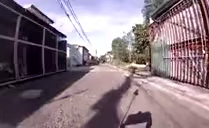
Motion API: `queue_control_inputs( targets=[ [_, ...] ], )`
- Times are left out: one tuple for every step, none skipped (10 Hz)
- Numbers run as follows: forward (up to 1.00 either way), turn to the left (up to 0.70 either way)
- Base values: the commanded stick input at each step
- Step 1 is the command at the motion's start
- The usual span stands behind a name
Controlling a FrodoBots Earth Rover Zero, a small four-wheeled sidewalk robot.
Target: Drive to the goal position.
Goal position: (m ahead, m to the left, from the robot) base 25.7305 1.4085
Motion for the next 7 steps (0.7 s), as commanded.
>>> queue_control_inputs(
  targets=[
    [1.0,0.0],
    [1.0,0.0],
    [1.0,0.0],
    [1.0,0.0],
    [1.0,0.0],
    [1.0,0.0],
    [1.0,0.0]
  ],
)
